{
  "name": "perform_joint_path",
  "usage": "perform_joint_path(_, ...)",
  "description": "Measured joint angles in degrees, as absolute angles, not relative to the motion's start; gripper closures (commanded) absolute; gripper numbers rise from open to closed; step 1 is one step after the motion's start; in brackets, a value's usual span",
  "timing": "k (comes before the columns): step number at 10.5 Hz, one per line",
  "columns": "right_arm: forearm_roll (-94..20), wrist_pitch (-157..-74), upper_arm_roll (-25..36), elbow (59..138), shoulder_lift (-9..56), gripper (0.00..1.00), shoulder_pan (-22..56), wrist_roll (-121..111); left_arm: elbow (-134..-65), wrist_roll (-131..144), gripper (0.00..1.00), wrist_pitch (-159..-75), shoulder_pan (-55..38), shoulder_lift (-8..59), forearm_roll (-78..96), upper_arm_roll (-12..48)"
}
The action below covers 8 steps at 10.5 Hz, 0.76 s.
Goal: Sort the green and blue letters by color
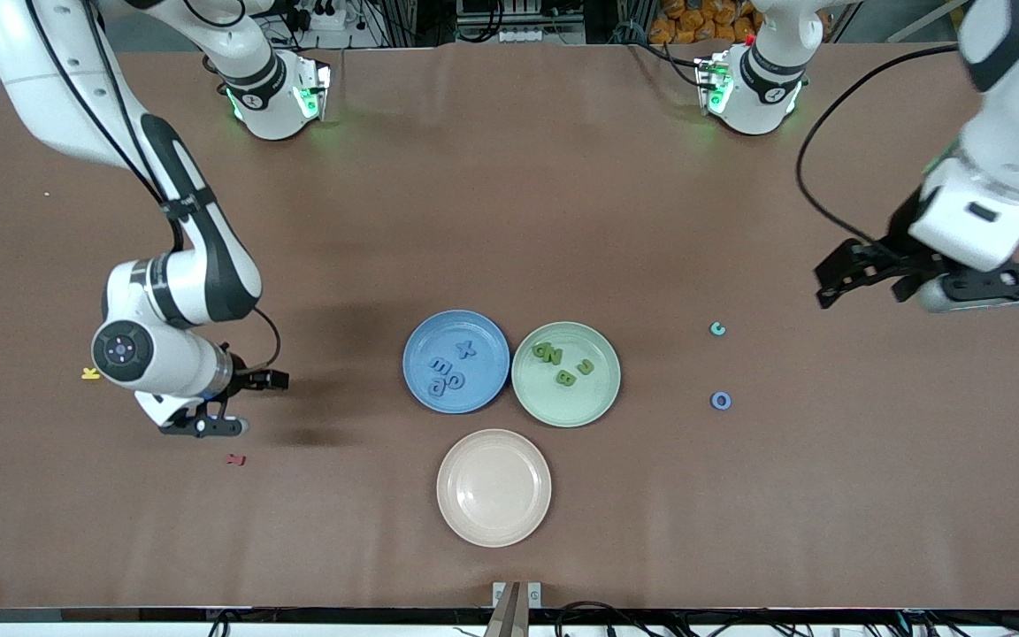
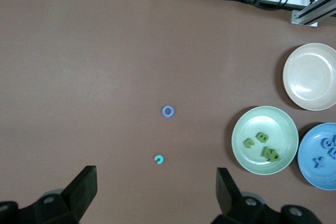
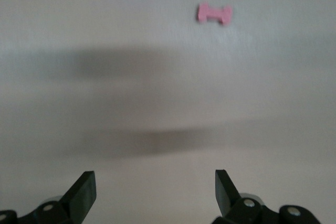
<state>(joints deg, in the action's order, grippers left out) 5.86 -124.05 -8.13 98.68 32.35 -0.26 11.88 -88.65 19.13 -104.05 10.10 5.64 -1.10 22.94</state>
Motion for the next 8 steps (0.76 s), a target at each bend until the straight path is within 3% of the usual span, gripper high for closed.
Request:
perform_joint_path(3, 4.2, -119.4, -10.3, 108.6, 19.7, 0.00, -2.0, 10.7, -87.9, 10.1, 0.00, -96.6, 3.3, 3.7, 4.4, 8.1)
perform_joint_path(6, 3.5, -114.0, -11.1, 108.9, 10.0, 0.00, -2.0, 10.3, -86.8, 9.0, 0.00, -94.7, 3.2, 3.1, 4.9, 6.8)
perform_joint_path(8, 0.4, -105.2, -11.4, 104.7, 6.9, 0.00, -1.5, 6.0, -86.8, 9.0, 0.00, -94.6, 3.0, 3.1, 4.9, 6.8)
